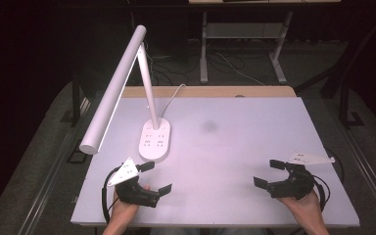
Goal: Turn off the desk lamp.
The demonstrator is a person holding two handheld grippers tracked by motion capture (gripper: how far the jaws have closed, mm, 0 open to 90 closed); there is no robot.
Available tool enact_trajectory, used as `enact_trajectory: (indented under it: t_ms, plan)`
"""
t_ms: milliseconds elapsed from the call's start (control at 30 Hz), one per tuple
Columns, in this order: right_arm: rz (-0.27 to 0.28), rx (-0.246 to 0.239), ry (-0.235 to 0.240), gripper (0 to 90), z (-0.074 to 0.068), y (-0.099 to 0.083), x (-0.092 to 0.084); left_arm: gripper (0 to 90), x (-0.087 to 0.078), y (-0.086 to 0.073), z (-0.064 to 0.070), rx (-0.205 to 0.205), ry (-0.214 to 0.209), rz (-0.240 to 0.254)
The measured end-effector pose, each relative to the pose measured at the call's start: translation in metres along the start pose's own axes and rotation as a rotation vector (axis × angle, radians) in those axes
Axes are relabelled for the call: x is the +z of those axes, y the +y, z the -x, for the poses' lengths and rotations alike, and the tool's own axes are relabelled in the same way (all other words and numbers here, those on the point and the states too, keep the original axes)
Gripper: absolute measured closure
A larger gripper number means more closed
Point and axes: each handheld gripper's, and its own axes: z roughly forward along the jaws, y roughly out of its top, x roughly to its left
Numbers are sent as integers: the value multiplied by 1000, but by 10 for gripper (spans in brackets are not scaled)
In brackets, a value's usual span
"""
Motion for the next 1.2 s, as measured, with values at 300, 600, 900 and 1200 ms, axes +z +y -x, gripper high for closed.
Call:
enact_trajectory:
  t_ms: [300, 600, 900, 1200]
  plan:
    - [-25, -4, 16, 7, -3, 1, 1, 0, 1, 0, -1, -1, -3, -6]
    - [-39, -18, 24, 7, -8, 0, 4, 0, 1, 0, -1, 0, -7, -7]
    - [-56, -29, 25, 7, -9, 3, 6, 0, -1, -1, 0, -2, -5, -5]
    - [-86, -39, 40, 7, -12, 11, 10, 0, -3, -1, 0, -5, -2, 0]
